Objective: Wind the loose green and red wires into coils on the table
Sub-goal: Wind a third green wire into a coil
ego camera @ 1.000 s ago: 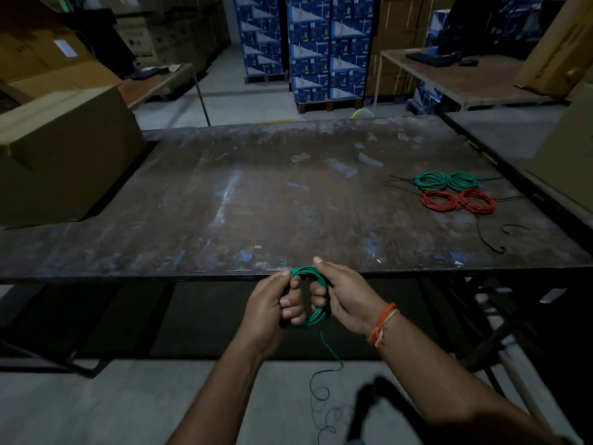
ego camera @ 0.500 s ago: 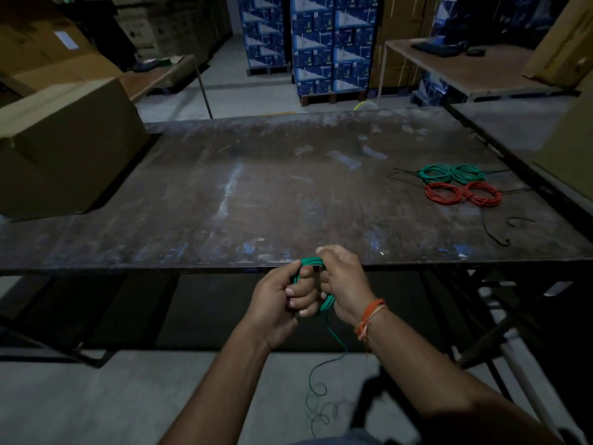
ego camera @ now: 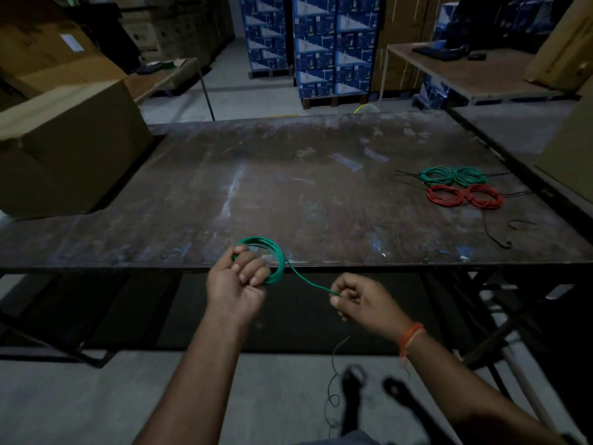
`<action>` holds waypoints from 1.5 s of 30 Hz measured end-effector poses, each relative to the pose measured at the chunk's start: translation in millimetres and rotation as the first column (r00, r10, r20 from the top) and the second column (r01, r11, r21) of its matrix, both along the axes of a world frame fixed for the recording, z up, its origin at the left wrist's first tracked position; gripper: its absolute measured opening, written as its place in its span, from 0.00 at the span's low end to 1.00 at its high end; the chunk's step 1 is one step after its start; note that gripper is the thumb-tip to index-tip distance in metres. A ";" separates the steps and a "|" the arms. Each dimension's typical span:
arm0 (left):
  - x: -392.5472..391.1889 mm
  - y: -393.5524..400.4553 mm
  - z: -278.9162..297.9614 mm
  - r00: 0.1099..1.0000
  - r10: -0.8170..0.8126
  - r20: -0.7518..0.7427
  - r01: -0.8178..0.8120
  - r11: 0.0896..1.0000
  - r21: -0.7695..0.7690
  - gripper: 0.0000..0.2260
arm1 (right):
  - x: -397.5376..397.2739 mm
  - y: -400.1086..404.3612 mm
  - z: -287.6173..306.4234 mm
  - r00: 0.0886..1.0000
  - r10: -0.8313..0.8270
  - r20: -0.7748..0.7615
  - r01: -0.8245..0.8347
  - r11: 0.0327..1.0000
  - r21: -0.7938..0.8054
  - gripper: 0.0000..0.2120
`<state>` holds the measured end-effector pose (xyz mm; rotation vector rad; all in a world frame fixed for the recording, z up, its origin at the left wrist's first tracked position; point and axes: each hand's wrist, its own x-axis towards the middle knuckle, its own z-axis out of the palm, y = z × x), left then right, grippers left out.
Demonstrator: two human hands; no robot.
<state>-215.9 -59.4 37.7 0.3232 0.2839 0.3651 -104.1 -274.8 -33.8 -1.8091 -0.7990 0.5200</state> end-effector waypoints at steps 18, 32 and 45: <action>-5.7 -41.8 -25.8 0.947 0.095 -0.308 0.209 0.548 0.810 0.13 | -20.0 28.0 118.5 0.912 0.351 0.212 -0.364 0.931 0.025 0.11; -10.0 -49.6 -16.3 0.980 -0.120 -0.162 0.189 0.822 0.538 0.12 | -20.5 52.5 43.6 0.967 0.013 -0.254 0.039 0.979 0.199 0.15; -4.9 -58.4 -18.0 0.843 -0.536 0.047 0.517 0.831 0.203 0.20 | -19.9 53.0 47.0 0.963 -0.268 0.023 0.264 0.957 0.119 0.23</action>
